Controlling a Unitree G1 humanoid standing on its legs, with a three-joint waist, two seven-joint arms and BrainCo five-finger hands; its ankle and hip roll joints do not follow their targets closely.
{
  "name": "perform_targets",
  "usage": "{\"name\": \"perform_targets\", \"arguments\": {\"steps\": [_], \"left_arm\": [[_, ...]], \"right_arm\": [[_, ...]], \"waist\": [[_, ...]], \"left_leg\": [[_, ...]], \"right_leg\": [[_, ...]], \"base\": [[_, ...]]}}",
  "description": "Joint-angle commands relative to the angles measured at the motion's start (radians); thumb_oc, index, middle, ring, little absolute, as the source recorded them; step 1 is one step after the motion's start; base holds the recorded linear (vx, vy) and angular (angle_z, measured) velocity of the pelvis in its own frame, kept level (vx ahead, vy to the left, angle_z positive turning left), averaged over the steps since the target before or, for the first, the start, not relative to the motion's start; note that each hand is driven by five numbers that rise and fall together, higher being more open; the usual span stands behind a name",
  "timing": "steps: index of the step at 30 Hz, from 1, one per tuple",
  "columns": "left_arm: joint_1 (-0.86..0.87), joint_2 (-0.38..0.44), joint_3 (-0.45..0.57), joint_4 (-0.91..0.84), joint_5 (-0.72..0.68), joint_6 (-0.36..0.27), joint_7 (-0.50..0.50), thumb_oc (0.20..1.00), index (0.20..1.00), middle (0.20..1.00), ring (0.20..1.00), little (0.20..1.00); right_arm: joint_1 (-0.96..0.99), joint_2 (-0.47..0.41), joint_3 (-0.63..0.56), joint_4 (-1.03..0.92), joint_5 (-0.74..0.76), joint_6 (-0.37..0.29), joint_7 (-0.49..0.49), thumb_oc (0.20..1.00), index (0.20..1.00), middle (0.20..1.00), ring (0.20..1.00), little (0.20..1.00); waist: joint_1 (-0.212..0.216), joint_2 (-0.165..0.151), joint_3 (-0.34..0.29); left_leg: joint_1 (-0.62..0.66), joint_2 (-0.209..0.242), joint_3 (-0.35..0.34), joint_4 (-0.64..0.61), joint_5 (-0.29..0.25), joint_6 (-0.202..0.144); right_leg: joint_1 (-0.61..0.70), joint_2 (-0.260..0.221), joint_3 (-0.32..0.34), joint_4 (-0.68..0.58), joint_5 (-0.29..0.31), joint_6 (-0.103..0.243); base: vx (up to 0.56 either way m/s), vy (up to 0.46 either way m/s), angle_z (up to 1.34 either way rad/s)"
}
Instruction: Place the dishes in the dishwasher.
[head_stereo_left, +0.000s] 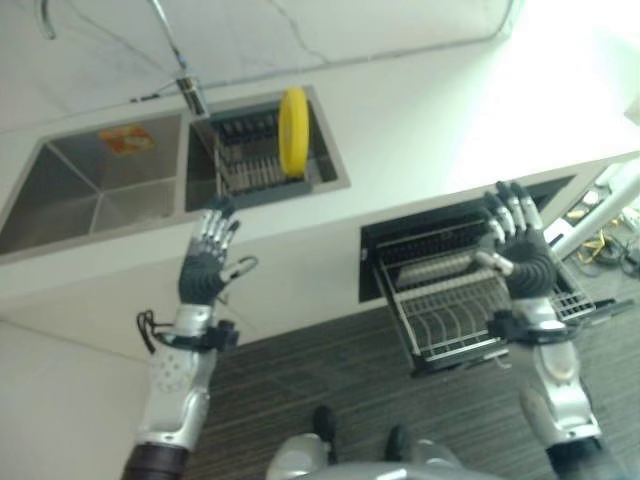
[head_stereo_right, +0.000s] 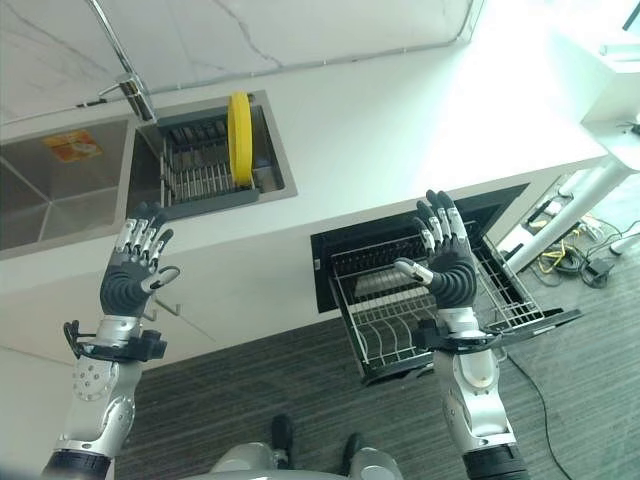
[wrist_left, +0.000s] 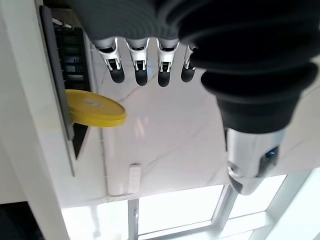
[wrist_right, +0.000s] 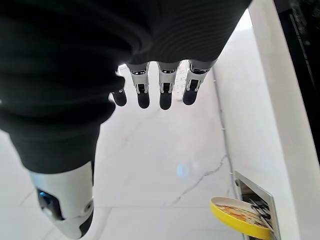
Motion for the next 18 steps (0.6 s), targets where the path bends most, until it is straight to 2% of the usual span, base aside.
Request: {"name": "perform_targets", "arguments": {"steps": [1,4,5,8,9,10,13,18], "left_arm": [[-0.034,0.031,-0.002,-0.030,0.037,-0.082,0.008,1.000,1.000,1.000,1.000,1.000],[-0.040,0.027,-0.002,-0.014,0.012,-0.089,-0.007,1.000,1.000,1.000,1.000,1.000],[-0.034,0.023,0.000,-0.016,0.010,-0.089,-0.023,1.000,1.000,1.000,1.000,1.000],[-0.020,0.020,0.001,-0.034,0.032,-0.092,-0.009,1.000,1.000,1.000,1.000,1.000],[-0.033,0.017,0.003,-0.028,0.014,-0.091,-0.008,1.000,1.000,1.000,1.000,1.000],[-0.042,0.017,0.001,-0.024,0.015,-0.088,-0.005,1.000,1.000,1.000,1.000,1.000],[-0.055,0.020,-0.004,-0.012,0.030,-0.085,-0.009,1.000,1.000,1.000,1.000,1.000],[-0.031,0.024,-0.007,-0.030,0.034,-0.050,-0.031,1.000,1.000,1.000,1.000,1.000]], "right_arm": [[-0.036,-0.006,-0.025,-0.042,0.004,-0.070,0.005,1.000,1.000,1.000,1.000,1.000],[-0.024,-0.015,-0.032,-0.045,-0.016,-0.064,0.001,1.000,1.000,1.000,1.000,1.000],[-0.022,-0.010,-0.031,-0.040,-0.019,-0.067,0.004,1.000,1.000,1.000,1.000,1.000],[-0.023,-0.011,-0.017,-0.046,-0.034,-0.058,0.023,1.000,1.000,1.000,1.000,1.000],[-0.021,-0.028,-0.014,-0.050,-0.025,-0.052,0.042,1.000,1.000,1.000,1.000,1.000],[-0.019,-0.030,-0.014,-0.051,-0.011,-0.047,0.052,1.000,1.000,1.000,1.000,1.000],[-0.010,-0.030,-0.016,-0.060,0.016,-0.049,0.087,1.000,1.000,1.000,1.000,1.000],[-0.020,-0.015,-0.006,-0.057,0.012,-0.030,0.061,1.000,1.000,1.000,1.000,1.000]], "waist": [[-0.024,-0.023,-0.003],[-0.035,-0.032,0.005],[-0.033,-0.023,0.008],[-0.015,-0.019,0.018],[-0.023,-0.012,0.015],[-0.029,-0.010,0.012],[-0.035,-0.004,0.001],[-0.017,-0.002,-0.008]], "left_leg": [[-0.018,-0.064,-0.045,0.114,-0.147,-0.008],[-0.041,-0.062,-0.038,0.184,-0.174,-0.014],[-0.044,-0.037,-0.054,0.135,-0.127,-0.036],[-0.093,0.014,-0.131,0.079,-0.032,-0.084],[-0.085,0.047,-0.075,0.052,-0.021,-0.091],[-0.078,0.059,-0.052,0.045,-0.015,-0.094],[-0.038,0.056,-0.040,0.023,-0.035,-0.089],[0.010,0.030,-0.055,0.019,-0.075,-0.074]], "right_leg": [[0.024,0.020,0.082,-0.014,-0.031,0.013],[0.033,0.012,0.090,-0.017,-0.022,0.008],[0.043,0.020,0.102,-0.022,-0.026,0.013],[0.077,0.020,0.150,-0.055,-0.028,0.015],[0.090,-0.011,0.106,-0.079,-0.023,0.023],[0.089,-0.024,0.086,-0.082,-0.017,0.028],[0.081,-0.045,0.050,-0.065,-0.021,0.038],[0.073,-0.064,0.030,-0.047,-0.022,0.045]], "base": [[-0.05,-0.069,0.22],[0.01,-0.002,0.29],[0.07,0.092,0.25],[0.13,0.192,-0.18],[0.15,0.300,-0.67],[0.13,0.287,-0.45],[0.08,0.141,-0.10],[0.07,0.062,0.16]]}}
